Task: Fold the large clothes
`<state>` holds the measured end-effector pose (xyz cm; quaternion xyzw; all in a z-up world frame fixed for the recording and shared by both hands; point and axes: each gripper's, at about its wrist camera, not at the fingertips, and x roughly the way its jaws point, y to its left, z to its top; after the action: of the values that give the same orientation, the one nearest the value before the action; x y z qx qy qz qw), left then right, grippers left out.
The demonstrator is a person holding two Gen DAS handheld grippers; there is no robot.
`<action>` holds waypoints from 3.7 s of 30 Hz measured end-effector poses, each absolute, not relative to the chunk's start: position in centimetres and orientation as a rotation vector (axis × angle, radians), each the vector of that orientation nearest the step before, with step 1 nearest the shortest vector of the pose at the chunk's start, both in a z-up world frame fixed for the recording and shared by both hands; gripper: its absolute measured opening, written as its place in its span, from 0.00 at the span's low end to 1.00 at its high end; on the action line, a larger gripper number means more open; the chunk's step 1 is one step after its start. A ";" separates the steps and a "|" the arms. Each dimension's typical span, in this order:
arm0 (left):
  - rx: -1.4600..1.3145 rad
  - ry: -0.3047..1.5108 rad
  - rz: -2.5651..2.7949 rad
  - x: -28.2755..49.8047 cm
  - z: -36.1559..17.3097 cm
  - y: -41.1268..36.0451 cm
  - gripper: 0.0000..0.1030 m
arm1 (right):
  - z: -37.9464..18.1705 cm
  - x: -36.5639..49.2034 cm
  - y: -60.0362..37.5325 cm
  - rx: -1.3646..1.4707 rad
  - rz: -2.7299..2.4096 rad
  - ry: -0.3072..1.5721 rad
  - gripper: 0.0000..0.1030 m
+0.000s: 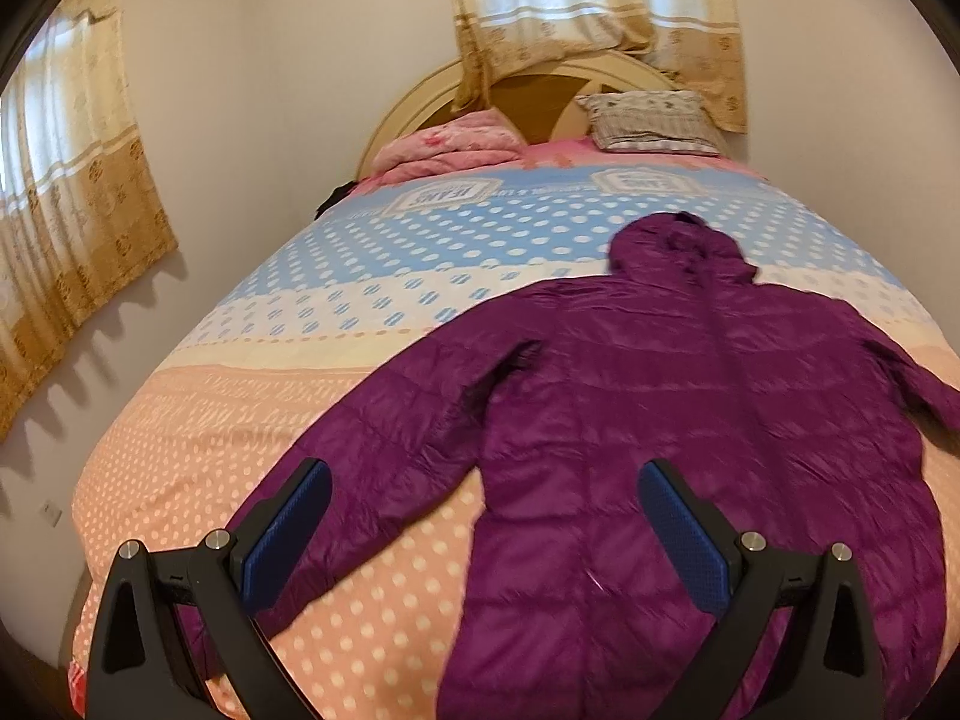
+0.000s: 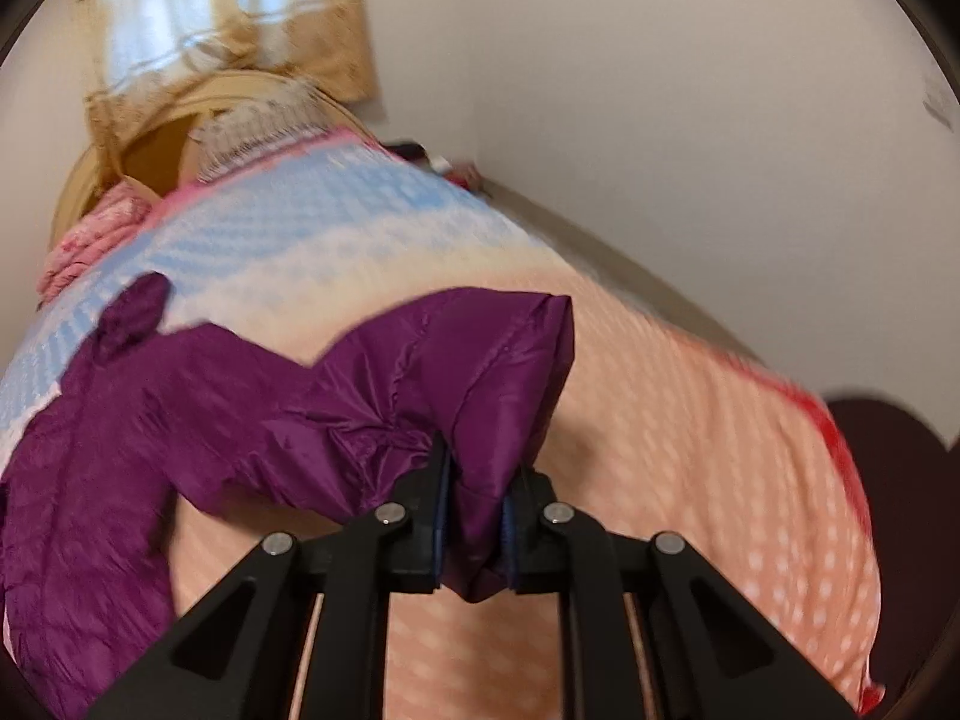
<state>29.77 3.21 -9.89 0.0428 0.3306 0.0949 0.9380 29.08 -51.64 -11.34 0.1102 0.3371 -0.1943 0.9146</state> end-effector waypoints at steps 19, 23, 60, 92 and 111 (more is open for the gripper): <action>0.104 0.684 0.213 35.8 -12.4 5.5 0.99 | -12.3 42.2 -28.8 -0.095 -0.002 0.662 0.14; 0.111 0.686 0.212 37.1 -13.3 5.2 0.99 | -13.6 42.9 -25.7 -0.127 0.037 0.680 0.14; 0.174 0.788 -0.187 45.3 -16.0 -14.7 0.87 | -20.1 35.2 -41.0 0.073 -0.135 0.725 0.89; 0.220 0.775 -0.009 45.4 -19.0 -7.7 0.13 | -21.1 35.9 -41.4 0.090 -0.104 0.834 0.68; 0.164 0.790 0.201 48.0 -21.2 -5.1 0.84 | -22.6 47.1 -32.1 -0.005 0.044 0.833 0.49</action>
<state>47.97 -5.08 -21.24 0.0796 0.3839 0.0978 0.9147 47.07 -32.09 -22.58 -0.0025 0.4044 0.0213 0.9143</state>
